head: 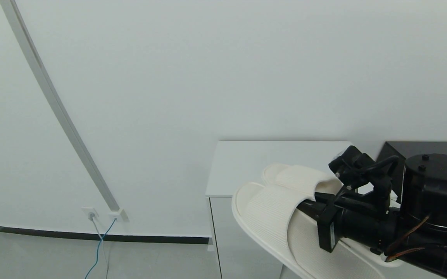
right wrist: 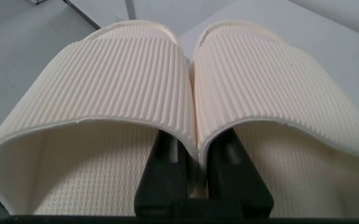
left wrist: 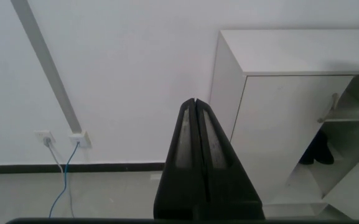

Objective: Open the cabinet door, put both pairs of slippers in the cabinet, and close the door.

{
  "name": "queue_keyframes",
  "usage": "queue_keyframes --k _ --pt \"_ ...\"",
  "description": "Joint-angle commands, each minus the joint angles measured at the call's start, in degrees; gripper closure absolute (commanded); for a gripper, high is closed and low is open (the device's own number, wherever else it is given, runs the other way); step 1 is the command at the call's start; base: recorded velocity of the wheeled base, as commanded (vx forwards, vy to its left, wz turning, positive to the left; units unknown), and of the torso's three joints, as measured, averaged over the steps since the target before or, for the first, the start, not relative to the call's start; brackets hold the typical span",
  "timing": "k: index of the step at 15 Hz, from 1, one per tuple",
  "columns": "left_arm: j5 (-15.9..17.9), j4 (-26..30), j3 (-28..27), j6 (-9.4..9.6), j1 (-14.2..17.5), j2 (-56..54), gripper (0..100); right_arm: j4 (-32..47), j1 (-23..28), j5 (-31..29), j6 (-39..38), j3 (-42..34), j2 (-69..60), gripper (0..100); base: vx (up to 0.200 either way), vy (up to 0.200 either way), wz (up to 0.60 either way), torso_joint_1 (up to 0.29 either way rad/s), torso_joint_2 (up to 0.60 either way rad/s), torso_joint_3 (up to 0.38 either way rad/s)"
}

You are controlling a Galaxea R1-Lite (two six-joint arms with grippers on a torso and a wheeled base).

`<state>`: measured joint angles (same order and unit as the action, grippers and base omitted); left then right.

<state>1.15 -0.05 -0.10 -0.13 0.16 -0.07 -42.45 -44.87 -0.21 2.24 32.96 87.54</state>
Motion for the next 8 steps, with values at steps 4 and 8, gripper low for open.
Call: queue_keyframes --k 4,8 --pt "0.00 -0.04 0.01 -0.04 0.02 0.07 100 -0.09 -0.04 -0.06 0.04 0.00 0.88 100 0.000 0.000 0.00 0.000 0.00 0.000" --pt "0.00 -0.04 0.01 -0.04 0.02 0.07 100 -0.18 -0.04 -0.14 0.04 0.00 1.14 100 0.000 0.000 0.00 0.000 0.00 0.000"
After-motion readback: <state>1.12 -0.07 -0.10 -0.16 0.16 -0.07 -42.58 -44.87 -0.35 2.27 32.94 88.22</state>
